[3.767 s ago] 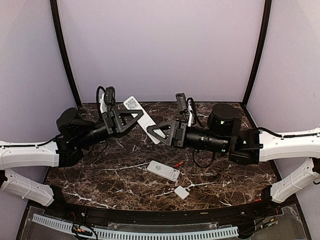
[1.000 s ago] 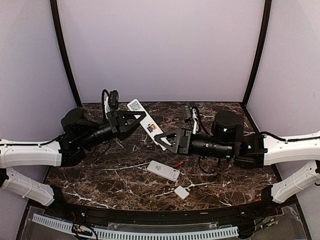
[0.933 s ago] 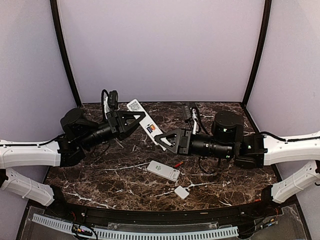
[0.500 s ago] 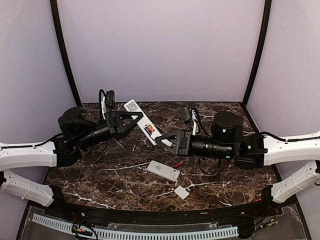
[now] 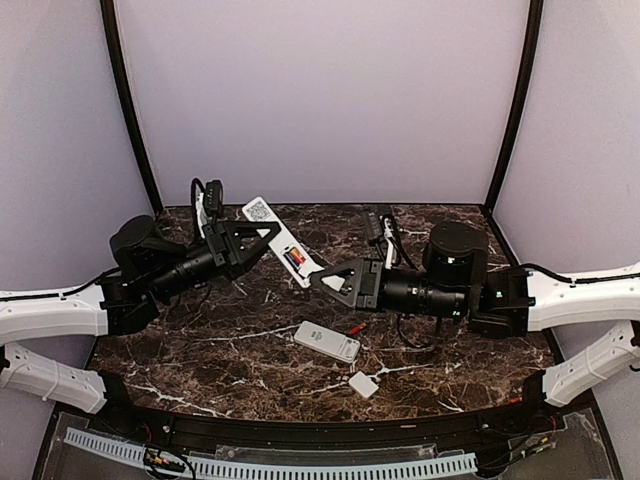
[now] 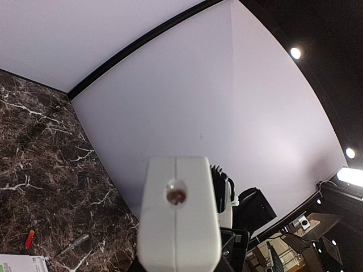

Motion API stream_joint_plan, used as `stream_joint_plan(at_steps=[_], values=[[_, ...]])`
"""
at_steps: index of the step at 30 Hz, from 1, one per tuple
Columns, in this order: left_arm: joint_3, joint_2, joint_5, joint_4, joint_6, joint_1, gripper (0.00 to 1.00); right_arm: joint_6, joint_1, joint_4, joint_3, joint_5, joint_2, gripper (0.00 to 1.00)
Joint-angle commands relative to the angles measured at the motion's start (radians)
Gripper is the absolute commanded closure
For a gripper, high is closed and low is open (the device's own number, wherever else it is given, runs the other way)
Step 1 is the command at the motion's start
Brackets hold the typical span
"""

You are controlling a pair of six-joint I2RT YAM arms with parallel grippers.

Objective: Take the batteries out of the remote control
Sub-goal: Remove the battery cover from the remote control, then place the battery cover at the corner of the board.

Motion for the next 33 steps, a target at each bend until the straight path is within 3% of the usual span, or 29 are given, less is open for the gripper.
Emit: stream_joint_plan(at_steps=[1, 8, 14, 22, 27, 33], values=[[-0.019, -0.055, -0.068, -0.006, 0.008, 0.001, 1.00, 0.002, 0.000, -0.032, -0.018, 0.016, 0.005, 0.84], [-0.020, -0.066, -0.067, -0.022, 0.011, 0.001, 1.00, 0.006, 0.000, -0.030, -0.016, 0.013, 0.008, 0.84], [-0.024, -0.073, -0.084, -0.039, 0.011, 0.001, 1.00, 0.009, 0.000, -0.022, -0.021, 0.011, 0.002, 0.95], [-0.028, -0.136, -0.147, -0.245, -0.021, 0.029, 1.00, 0.009, 0.000, -0.016, -0.043, 0.019, -0.033, 1.00], [-0.035, -0.146, -0.073, -0.365, -0.014, 0.100, 1.00, 0.001, -0.001, -0.039, -0.059, 0.046, -0.058, 1.00], [-0.101, -0.145, -0.016, -0.420, -0.016, 0.138, 1.00, 0.007, -0.002, -0.207, -0.021, 0.121, -0.076, 1.00]])
